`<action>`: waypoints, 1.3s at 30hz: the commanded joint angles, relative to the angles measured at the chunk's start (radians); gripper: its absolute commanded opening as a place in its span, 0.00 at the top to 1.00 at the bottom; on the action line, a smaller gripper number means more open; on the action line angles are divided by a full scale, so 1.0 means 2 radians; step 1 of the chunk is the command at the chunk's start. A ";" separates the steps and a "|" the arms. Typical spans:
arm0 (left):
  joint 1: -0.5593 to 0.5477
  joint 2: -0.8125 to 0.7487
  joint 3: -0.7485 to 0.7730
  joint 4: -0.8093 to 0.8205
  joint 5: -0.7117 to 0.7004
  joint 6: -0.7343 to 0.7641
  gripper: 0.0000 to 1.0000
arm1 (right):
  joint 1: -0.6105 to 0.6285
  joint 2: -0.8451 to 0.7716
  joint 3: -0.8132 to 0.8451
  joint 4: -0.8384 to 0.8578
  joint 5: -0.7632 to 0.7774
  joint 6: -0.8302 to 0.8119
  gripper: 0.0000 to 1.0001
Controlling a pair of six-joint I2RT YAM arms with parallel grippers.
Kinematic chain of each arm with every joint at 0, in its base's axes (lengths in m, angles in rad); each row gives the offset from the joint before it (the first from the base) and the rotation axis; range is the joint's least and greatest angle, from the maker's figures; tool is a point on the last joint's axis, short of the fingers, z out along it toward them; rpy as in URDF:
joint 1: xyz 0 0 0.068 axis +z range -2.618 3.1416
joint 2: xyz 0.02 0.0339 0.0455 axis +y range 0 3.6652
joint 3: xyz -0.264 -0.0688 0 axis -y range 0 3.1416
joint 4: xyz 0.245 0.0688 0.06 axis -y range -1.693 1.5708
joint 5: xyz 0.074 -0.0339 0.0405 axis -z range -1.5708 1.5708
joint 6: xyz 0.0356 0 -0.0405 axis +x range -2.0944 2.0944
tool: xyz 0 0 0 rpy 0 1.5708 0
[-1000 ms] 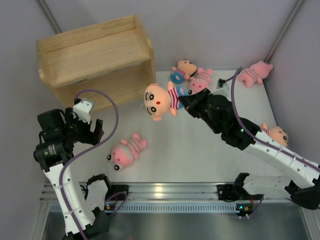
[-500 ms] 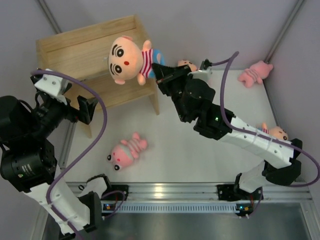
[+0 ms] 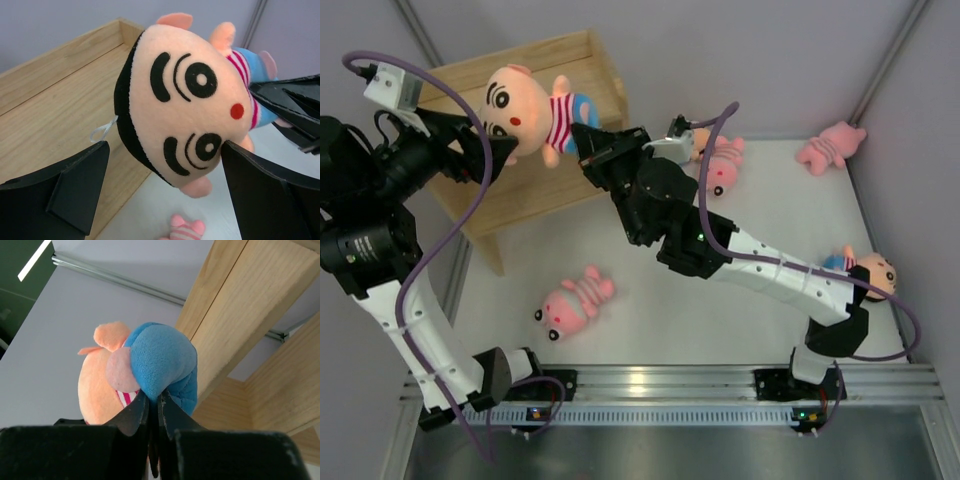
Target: Place and organize the stuffed toys onto the shelf
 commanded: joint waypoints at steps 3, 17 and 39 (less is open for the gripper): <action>0.000 0.031 0.016 0.062 -0.012 -0.034 0.10 | 0.013 0.017 0.027 0.045 -0.017 0.010 1.00; -0.081 0.145 0.070 0.090 -0.155 0.019 1.00 | 0.013 0.035 0.022 0.089 -0.060 -0.084 0.36; -0.183 0.281 0.125 0.141 -0.390 0.123 0.44 | -0.101 -0.086 -0.108 0.035 -0.200 -0.295 0.35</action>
